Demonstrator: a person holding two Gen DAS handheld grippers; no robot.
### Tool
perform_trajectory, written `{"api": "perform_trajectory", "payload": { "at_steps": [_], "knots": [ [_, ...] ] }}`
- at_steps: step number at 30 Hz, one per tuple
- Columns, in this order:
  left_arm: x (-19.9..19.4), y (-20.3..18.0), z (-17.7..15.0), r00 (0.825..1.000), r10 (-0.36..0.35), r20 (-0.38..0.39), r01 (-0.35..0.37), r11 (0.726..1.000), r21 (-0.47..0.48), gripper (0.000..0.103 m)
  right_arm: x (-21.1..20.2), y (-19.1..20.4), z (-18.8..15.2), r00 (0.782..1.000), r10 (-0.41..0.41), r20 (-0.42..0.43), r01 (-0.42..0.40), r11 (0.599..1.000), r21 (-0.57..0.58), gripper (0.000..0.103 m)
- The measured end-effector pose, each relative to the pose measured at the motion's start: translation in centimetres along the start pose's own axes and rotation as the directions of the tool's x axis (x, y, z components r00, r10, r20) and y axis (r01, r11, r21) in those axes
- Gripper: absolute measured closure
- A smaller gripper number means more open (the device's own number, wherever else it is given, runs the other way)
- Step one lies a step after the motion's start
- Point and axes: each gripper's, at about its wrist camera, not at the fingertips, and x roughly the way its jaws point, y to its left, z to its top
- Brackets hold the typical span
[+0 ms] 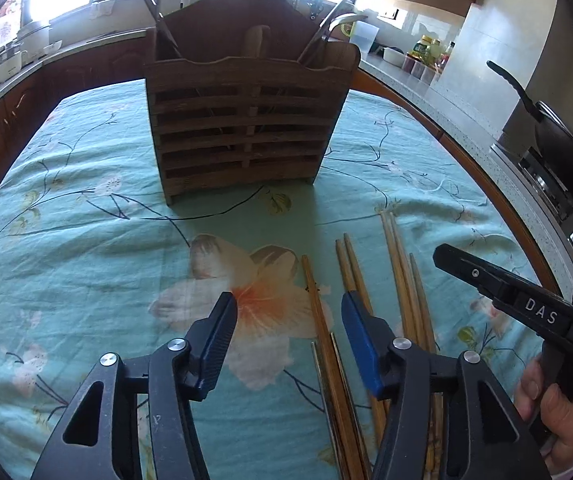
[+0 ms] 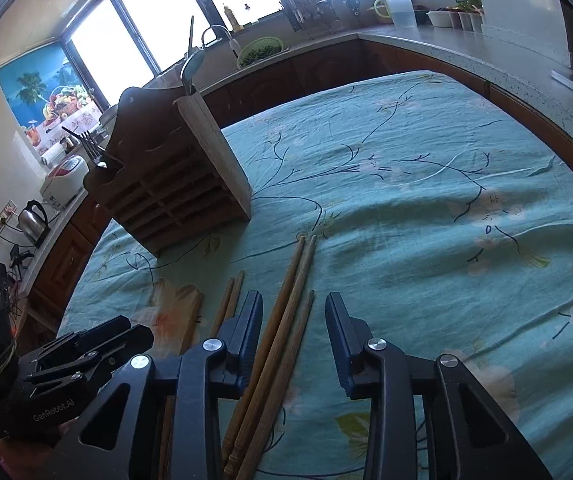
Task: Organize utensils
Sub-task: 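Close the left tool on a wooden chopstick while the right tool grasps another chopstick, then lift the wooden chopsticks in both tools toward the wooden caddy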
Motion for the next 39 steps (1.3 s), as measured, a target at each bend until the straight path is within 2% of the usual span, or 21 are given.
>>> {"api": "perform_trajectory", "payload": {
  "at_steps": [3,9,13,16,18,20,22,27,32,39],
  "knots": [
    [1.5,-0.3,0.7,1.0,0.004,-0.026,-0.004,1.0,0.015,0.068,1.4,-0.1,0.7,1.0,-0.013,-0.022,0.013,1.0,-0.002,0.078],
    [3.7,-0.6,1.7,0.999,-0.006,-0.053,0.008,1.0,0.028,0.072,4.3,-0.5,2.0,0.996,-0.049,-0.074,0.048,0.999,-0.012,0.085],
    [5.2,-0.9,2.0,0.995,-0.013,-0.095,0.017,0.999,0.039,0.081,5.0,-0.2,2.5,0.994,-0.07,-0.082,0.067,0.997,-0.04,0.088],
    [5.7,-1.6,2.1,0.996,0.013,-0.087,-0.007,0.997,0.078,0.081,5.3,0.2,2.5,0.994,-0.065,-0.089,0.061,0.997,-0.053,0.089],
    [5.8,-1.9,2.0,0.996,0.03,-0.083,-0.022,0.995,0.099,0.085,5.4,0.5,2.4,0.994,-0.063,-0.091,0.058,0.997,-0.06,0.094],
    [5.8,-2.1,1.9,0.996,0.056,-0.075,-0.045,0.99,0.13,0.094,5.4,0.6,2.3,0.994,-0.05,-0.095,0.044,0.997,-0.059,0.094],
    [5.8,-2.0,1.8,0.996,0.048,-0.072,-0.037,0.989,0.141,0.095,5.3,0.8,2.2,0.994,-0.05,-0.094,0.044,0.997,-0.066,0.094],
    [5.3,-1.8,1.3,0.997,0.048,-0.063,-0.037,0.985,0.166,0.097,5.4,1.7,1.9,0.994,-0.011,-0.105,0.003,0.997,-0.073,0.097],
    [3.8,0.1,1.0,0.999,0.01,-0.052,-0.005,0.996,0.092,0.1,5.5,3.4,1.2,0.993,0.026,-0.112,-0.036,0.996,-0.085,0.098],
    [-1.4,2.6,0.7,0.999,-0.04,0.034,0.039,0.999,0.014,0.1,2.6,4.7,1.2,0.995,0.077,-0.057,-0.082,0.993,-0.08,0.098]
  ]
}}
